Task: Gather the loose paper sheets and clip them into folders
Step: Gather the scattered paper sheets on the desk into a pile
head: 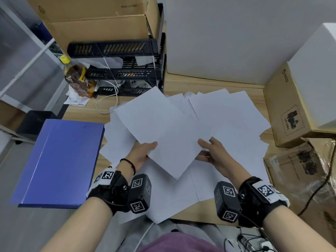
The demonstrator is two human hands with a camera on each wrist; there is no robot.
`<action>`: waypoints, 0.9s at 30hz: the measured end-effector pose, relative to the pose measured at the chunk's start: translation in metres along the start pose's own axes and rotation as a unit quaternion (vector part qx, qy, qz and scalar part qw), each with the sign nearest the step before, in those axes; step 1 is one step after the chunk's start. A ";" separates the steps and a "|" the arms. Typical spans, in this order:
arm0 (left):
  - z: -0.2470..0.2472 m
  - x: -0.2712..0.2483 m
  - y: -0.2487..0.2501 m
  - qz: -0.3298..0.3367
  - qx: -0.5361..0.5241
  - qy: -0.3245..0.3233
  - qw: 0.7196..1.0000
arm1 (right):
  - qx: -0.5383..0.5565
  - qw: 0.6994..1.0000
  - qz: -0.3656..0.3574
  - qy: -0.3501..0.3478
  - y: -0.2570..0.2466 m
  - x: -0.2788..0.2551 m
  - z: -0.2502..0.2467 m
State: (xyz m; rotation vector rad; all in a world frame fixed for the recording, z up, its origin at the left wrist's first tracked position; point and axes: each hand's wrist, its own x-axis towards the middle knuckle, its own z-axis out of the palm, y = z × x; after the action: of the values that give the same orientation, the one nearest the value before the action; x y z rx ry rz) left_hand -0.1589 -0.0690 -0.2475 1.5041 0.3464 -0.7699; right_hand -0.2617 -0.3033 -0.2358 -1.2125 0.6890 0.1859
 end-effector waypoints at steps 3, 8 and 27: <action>-0.015 0.009 -0.005 -0.024 0.053 -0.023 0.998 | 0.024 0.999 0.006 0.040 -0.007 0.004 -0.019; -0.045 0.000 -0.009 -0.073 0.082 -0.116 0.987 | -0.075 0.994 0.079 -0.019 -0.014 0.008 -0.018; -0.205 -0.035 -0.041 -0.021 0.080 -0.024 0.996 | -0.269 0.927 0.163 -0.207 0.044 0.024 0.186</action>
State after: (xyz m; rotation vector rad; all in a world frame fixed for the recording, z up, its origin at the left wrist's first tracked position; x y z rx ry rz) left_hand -0.1590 0.1414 -0.2717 1.6289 0.2864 -0.8825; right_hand -0.1919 -0.1246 -0.2522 -1.5065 0.4699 0.9327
